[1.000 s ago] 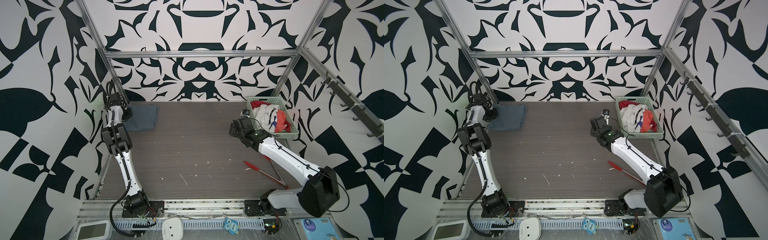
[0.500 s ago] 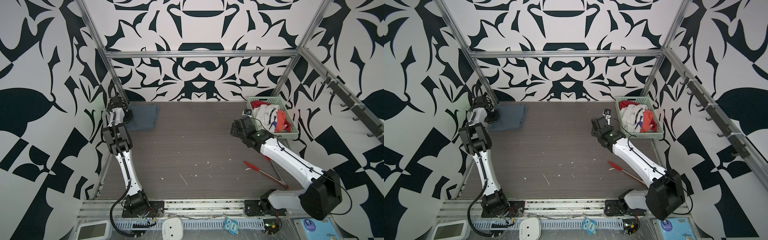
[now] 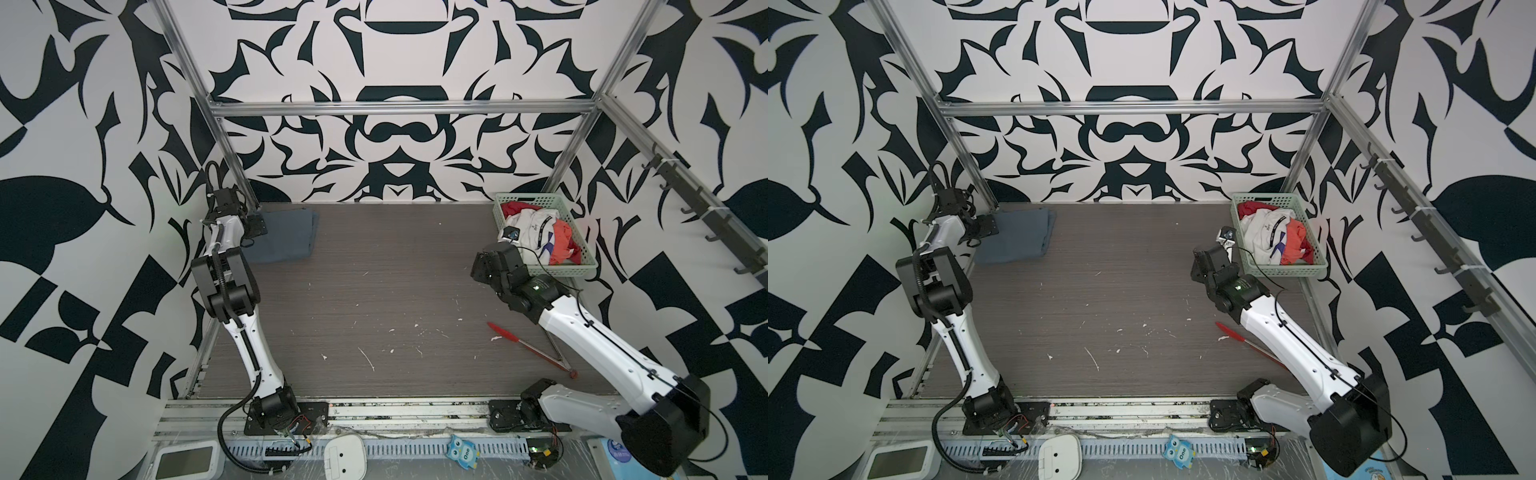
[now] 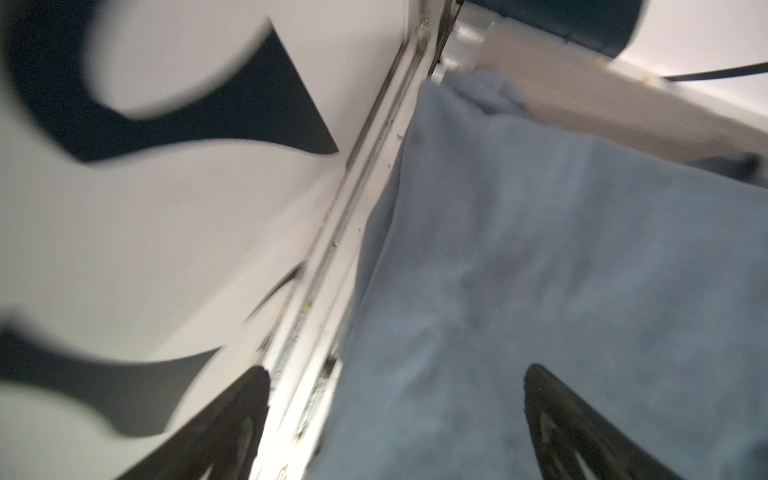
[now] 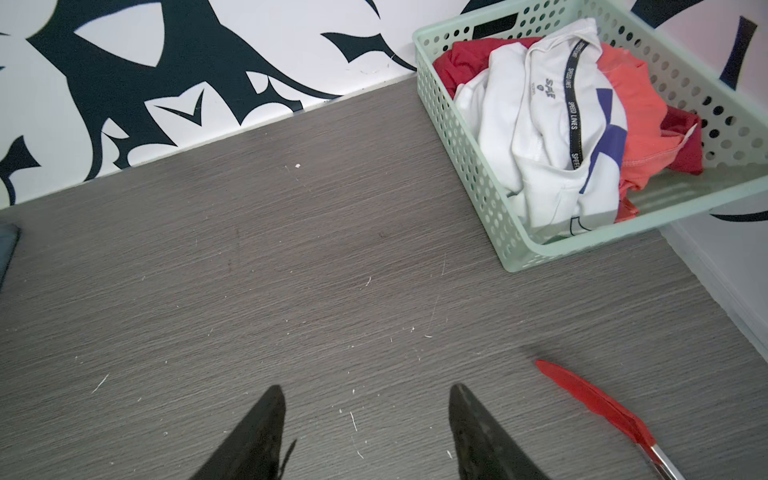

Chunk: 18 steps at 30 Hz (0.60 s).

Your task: Fold and stack the t-shirts

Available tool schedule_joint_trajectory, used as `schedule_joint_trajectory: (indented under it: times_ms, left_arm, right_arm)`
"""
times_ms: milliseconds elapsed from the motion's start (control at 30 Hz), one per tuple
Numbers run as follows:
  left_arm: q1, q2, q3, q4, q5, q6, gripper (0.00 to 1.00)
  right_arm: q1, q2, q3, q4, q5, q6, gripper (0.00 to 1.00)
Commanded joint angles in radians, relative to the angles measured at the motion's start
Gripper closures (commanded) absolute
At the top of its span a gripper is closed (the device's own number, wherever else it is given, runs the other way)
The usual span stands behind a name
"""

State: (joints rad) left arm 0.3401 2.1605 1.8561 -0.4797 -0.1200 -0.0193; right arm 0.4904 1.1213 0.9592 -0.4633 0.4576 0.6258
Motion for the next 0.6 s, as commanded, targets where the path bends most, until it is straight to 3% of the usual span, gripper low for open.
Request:
schedule_joint_trajectory:
  times_ms: [0,200,333,400,567]
  left_arm:
    - [-0.002,-0.122,-0.077,0.096,0.025,-0.021,0.00]
    - [-0.002,-0.342,-0.287,0.243,0.244,-0.267,0.01]
    - [-0.009,-0.476,-0.410,0.328,0.394,-0.415,0.01]
    - [-0.033,-0.548,-0.482,0.341,0.399,-0.441,0.01]
    - [-0.147,-0.763,-0.719,0.379,0.269,-0.413,0.01]
  right_arm:
    - [-0.006,-0.021,-0.001,-0.008,0.018,0.003,0.27]
    - [-0.010,0.032,0.047,0.055,0.070,-0.109,0.09]
    - [-0.014,0.045,0.067,0.111,0.098,-0.179,0.07]
    - [-0.016,0.037,0.059,0.135,0.130,-0.212,0.06]
    - [-0.028,-0.031,-0.023,0.180,0.253,-0.321,0.05]
